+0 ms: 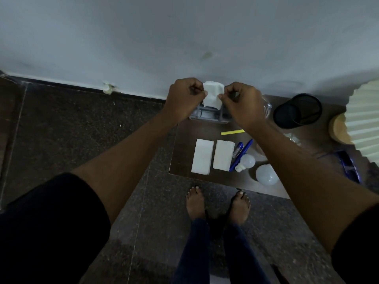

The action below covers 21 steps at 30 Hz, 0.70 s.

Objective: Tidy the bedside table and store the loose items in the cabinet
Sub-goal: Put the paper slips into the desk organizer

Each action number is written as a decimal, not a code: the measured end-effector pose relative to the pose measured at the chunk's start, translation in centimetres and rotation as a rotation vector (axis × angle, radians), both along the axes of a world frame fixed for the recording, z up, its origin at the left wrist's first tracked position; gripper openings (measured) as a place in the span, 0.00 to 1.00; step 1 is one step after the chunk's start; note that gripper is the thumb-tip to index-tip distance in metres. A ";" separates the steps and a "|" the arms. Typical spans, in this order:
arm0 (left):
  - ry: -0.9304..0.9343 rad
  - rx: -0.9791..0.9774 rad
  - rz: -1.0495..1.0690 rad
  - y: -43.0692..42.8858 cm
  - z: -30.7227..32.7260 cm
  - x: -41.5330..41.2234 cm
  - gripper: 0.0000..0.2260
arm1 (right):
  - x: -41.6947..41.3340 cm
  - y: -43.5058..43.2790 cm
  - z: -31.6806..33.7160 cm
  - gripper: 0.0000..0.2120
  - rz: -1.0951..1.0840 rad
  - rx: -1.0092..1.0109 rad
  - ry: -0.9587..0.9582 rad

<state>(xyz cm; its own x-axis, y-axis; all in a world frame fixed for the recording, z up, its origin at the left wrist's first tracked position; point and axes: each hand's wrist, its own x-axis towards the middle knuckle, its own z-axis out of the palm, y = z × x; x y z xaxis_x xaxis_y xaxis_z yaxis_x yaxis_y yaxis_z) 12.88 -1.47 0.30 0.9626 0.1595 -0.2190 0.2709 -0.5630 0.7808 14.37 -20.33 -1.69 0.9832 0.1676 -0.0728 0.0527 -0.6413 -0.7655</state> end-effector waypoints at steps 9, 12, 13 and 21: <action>-0.005 0.174 -0.050 0.0 -1.4 -1.0 0.09 | -0.2 0.0 -1.6 0.05 0.097 -0.125 -0.056; -0.041 0.167 -0.020 -0.2 -1.0 -0.9 0.09 | -0.3 0.1 -1.5 0.06 0.099 -0.101 -0.090; -0.052 0.167 -0.012 -0.2 -0.8 -0.8 0.09 | -0.3 0.1 -1.4 0.06 0.093 -0.082 -0.107; -0.094 0.188 -0.036 -0.3 -1.2 -1.3 0.09 | -0.5 -0.2 -1.2 0.07 0.113 -0.052 -0.111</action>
